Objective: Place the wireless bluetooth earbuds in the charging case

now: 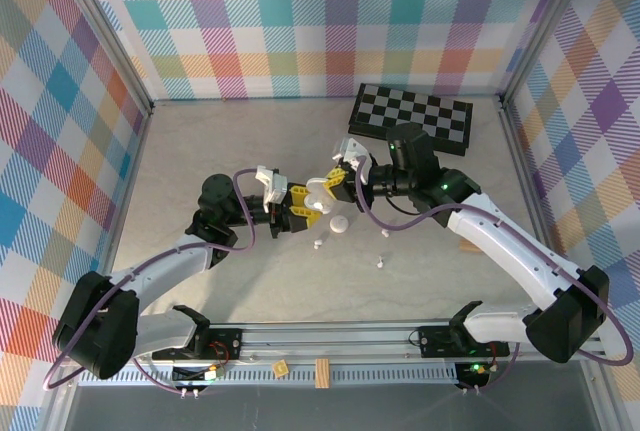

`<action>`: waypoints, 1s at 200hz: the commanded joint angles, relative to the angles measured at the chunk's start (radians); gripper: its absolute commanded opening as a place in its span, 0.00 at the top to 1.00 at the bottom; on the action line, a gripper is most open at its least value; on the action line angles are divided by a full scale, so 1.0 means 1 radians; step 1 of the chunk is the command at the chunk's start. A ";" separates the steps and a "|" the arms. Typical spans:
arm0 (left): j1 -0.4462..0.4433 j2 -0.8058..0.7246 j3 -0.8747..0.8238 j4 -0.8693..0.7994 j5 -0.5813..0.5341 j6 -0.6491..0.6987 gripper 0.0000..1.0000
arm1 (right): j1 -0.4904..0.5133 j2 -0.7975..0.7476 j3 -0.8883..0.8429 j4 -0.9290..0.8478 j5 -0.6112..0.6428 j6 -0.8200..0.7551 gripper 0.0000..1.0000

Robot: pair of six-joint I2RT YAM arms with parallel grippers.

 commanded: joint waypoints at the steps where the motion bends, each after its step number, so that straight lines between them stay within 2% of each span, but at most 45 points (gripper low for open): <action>1: -0.005 -0.029 0.033 -0.001 0.034 0.032 0.65 | -0.006 -0.001 0.035 -0.010 -0.025 -0.022 0.98; 31: -0.005 -0.028 0.032 -0.002 0.013 0.036 0.58 | -0.005 -0.015 0.024 0.018 -0.001 -0.004 1.00; 94: -0.010 -0.034 0.013 0.034 -0.081 0.028 0.27 | -0.007 -0.056 -0.054 0.177 0.108 0.046 1.00; 115: -0.015 -0.026 0.006 0.056 -0.109 0.013 0.21 | -0.007 -0.060 -0.067 0.201 0.118 0.047 1.00; 139: -0.018 -0.011 0.003 0.095 -0.115 -0.015 0.22 | -0.007 -0.059 -0.069 0.201 0.100 0.042 1.00; 173: -0.019 0.011 0.008 0.142 -0.095 -0.052 0.36 | -0.007 -0.057 -0.066 0.184 0.076 0.029 1.00; 200: -0.020 0.020 0.013 0.154 -0.088 -0.063 0.42 | -0.007 -0.057 -0.068 0.182 0.072 0.029 1.00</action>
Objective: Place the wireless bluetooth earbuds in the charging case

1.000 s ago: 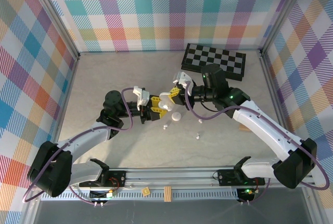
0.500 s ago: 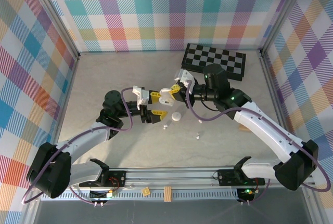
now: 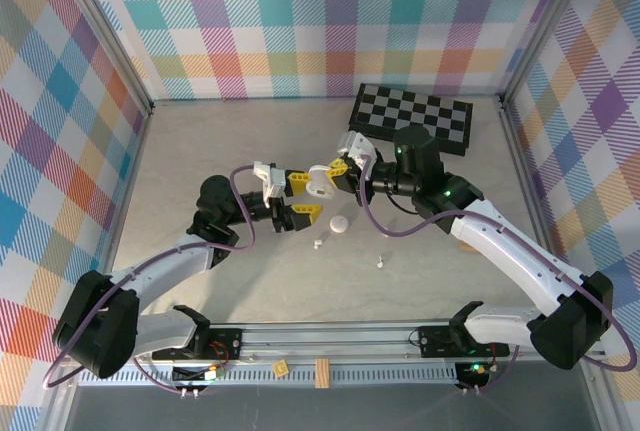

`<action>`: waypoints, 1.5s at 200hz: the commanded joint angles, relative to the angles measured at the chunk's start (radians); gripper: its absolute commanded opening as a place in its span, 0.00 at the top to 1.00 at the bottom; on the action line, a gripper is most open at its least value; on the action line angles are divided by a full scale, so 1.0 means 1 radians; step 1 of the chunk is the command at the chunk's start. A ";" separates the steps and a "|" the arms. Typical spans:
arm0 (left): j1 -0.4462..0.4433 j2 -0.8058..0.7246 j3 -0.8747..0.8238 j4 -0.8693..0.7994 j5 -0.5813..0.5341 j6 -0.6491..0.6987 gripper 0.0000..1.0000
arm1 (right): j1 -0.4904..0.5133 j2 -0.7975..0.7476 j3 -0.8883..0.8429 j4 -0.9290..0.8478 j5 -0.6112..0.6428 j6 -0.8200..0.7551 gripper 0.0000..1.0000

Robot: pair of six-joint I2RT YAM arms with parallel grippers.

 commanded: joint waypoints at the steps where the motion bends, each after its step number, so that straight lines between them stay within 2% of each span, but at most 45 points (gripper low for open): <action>1: -0.006 0.009 0.008 0.064 0.019 -0.025 0.42 | -0.007 -0.018 -0.003 0.022 -0.029 -0.003 1.00; 16: -0.007 0.011 0.010 0.065 0.024 -0.028 0.46 | -0.007 -0.018 -0.006 0.023 -0.032 -0.001 1.00; 74: -0.012 0.029 0.019 0.082 0.025 -0.042 0.49 | -0.007 -0.018 -0.008 0.017 -0.056 -0.004 1.00; 115: -0.013 0.043 0.030 0.082 0.036 -0.047 0.55 | -0.007 -0.021 -0.010 0.012 -0.056 -0.006 1.00; 158: -0.015 0.049 0.032 0.102 0.032 -0.060 0.49 | -0.007 -0.020 -0.011 0.001 -0.050 -0.018 1.00; 226: -0.014 0.069 0.048 0.113 0.038 -0.091 0.49 | -0.007 -0.018 -0.021 0.012 -0.050 -0.020 1.00; 265: -0.015 0.080 0.056 0.113 0.049 -0.093 0.59 | -0.007 -0.020 -0.023 0.015 -0.044 -0.024 1.00; 300: -0.015 0.082 0.052 0.112 0.057 -0.072 0.64 | -0.006 -0.029 -0.019 0.012 -0.036 -0.021 1.00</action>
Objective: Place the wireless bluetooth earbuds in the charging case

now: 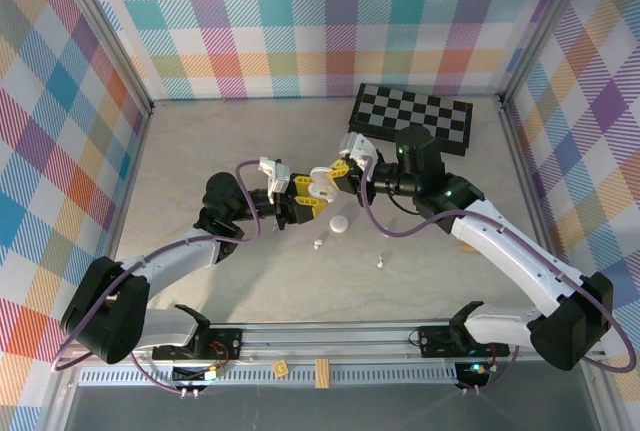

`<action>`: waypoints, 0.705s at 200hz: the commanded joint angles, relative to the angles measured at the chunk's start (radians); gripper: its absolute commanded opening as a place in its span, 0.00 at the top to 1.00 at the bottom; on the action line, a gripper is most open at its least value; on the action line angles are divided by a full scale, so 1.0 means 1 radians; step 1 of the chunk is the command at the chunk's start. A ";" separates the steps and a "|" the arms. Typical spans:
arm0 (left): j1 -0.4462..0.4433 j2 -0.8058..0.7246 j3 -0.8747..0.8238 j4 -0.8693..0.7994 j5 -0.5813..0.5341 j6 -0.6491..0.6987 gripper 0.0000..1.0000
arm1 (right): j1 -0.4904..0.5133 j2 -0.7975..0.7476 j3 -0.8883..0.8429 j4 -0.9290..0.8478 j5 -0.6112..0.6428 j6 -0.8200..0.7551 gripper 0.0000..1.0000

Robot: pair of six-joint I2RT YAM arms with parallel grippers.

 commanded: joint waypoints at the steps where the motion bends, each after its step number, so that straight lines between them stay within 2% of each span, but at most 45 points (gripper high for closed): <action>1: -0.008 0.005 0.028 0.041 0.024 0.018 0.64 | 0.003 -0.026 -0.008 0.014 -0.014 -0.008 1.00; 33: -0.008 0.004 0.016 0.040 0.029 0.057 0.66 | 0.001 -0.048 -0.012 0.033 -0.002 0.011 0.92; 42: -0.008 0.004 0.013 0.040 0.027 0.060 0.66 | 0.001 -0.054 -0.010 0.032 -0.002 0.018 0.82; 49: -0.008 0.004 0.014 0.040 0.025 0.060 0.66 | 0.003 -0.057 -0.009 0.033 -0.003 0.025 0.69; 57: -0.008 0.004 0.015 0.040 0.021 0.062 0.66 | 0.001 -0.064 -0.011 0.035 -0.009 0.029 0.60; 82: -0.007 0.006 0.012 0.041 0.014 0.063 0.66 | 0.001 -0.085 -0.016 0.033 -0.026 0.035 0.41; 123: 0.003 0.003 -0.011 0.056 -0.011 0.069 0.66 | -0.002 -0.171 -0.071 0.070 -0.051 0.075 0.19; 141: 0.016 0.002 -0.028 0.068 -0.027 0.065 0.66 | -0.050 -0.224 -0.137 0.133 -0.053 0.161 0.15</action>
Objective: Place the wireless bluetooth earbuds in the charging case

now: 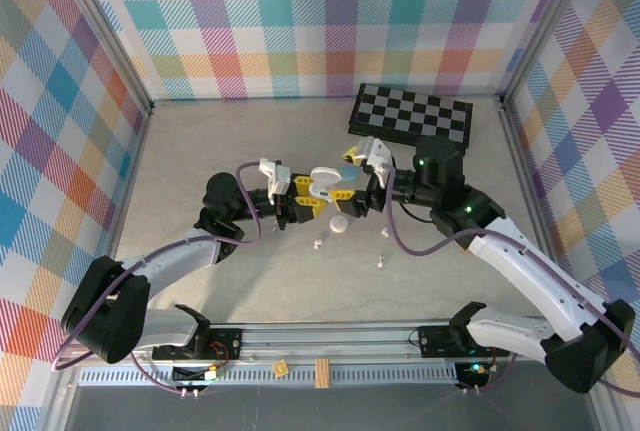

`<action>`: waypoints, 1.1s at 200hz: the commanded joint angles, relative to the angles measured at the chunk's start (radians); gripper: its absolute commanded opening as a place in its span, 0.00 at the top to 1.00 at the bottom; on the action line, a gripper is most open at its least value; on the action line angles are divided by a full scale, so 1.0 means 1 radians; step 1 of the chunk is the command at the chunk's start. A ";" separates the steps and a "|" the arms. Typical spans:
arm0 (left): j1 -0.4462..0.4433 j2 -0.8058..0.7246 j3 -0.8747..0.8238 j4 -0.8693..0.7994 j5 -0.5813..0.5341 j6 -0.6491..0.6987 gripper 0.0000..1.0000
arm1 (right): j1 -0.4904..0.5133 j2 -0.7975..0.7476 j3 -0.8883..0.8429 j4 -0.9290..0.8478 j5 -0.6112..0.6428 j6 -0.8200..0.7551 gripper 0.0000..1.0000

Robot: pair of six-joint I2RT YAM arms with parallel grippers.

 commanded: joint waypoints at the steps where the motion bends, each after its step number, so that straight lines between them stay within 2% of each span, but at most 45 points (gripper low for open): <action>1: 0.015 -0.002 -0.024 0.061 -0.017 0.015 0.66 | -0.045 -0.062 -0.065 0.096 -0.035 0.098 0.14; 14: 0.022 -0.001 -0.037 0.087 -0.024 0.005 0.66 | -0.097 -0.102 -0.121 0.144 -0.076 0.170 0.12; 48: 0.042 0.006 -0.055 0.139 -0.026 -0.023 0.66 | -0.219 -0.177 -0.244 0.196 -0.064 0.360 0.11; 68: 0.046 0.016 -0.056 0.161 -0.022 -0.034 0.66 | -0.264 -0.198 -0.288 0.153 -0.011 0.427 0.12; 84: 0.047 0.026 -0.058 0.189 -0.021 -0.050 0.66 | -0.269 -0.184 -0.282 0.053 0.113 0.478 0.14; 104: 0.048 0.045 -0.058 0.226 -0.019 -0.071 0.66 | -0.271 -0.110 -0.248 -0.116 0.253 0.582 0.19; 149: 0.060 0.082 -0.062 0.306 -0.019 -0.115 0.66 | -0.270 0.053 -0.250 -0.259 0.360 0.714 0.22; 177: 0.072 0.095 -0.072 0.347 -0.017 -0.137 0.66 | -0.266 0.174 -0.234 -0.318 0.399 0.722 0.24; 220: 0.084 0.086 -0.087 0.361 -0.019 -0.143 0.66 | -0.193 0.341 -0.172 -0.400 0.532 0.691 0.31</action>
